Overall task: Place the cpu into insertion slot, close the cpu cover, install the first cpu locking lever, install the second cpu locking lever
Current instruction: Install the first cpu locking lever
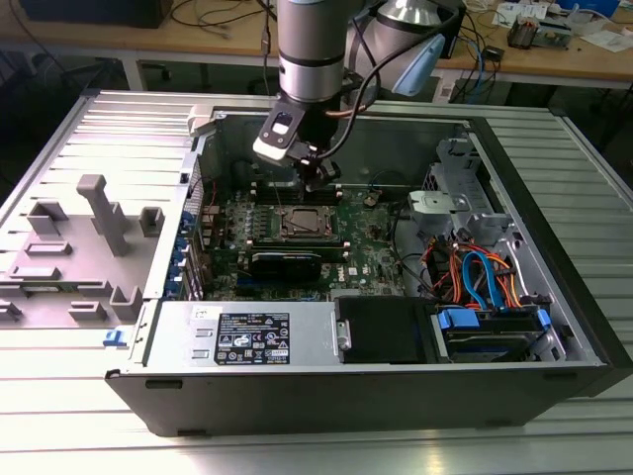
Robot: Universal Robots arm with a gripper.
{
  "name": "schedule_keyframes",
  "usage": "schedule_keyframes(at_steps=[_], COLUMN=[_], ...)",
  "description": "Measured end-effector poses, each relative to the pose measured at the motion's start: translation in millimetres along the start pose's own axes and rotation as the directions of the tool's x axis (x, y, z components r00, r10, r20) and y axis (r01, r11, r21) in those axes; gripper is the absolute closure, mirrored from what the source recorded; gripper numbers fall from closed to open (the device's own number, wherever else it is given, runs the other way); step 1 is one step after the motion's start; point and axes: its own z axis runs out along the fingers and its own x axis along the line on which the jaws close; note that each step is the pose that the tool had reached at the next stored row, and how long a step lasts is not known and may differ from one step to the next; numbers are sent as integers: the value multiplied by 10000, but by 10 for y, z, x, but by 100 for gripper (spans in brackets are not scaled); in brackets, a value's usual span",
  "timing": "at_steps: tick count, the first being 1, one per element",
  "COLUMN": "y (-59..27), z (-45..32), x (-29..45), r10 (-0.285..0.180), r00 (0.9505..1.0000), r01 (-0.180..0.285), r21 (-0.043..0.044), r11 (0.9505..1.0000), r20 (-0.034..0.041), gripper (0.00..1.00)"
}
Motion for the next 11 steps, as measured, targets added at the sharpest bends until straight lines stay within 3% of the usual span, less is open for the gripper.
schedule_keyframes(at_steps=[5, 10, 11], y=[-8, -59, -59], z=[-13, -114, -114], x=[5, 35, 35], r10=[-529, -654, -985], r00=[9986, 9978, 9951], r01=[529, 654, 985], r21=[55, 55, 48], r11=[9986, 9978, 9951], r20=[-55, -59, -66], gripper=[88, 88, 88])
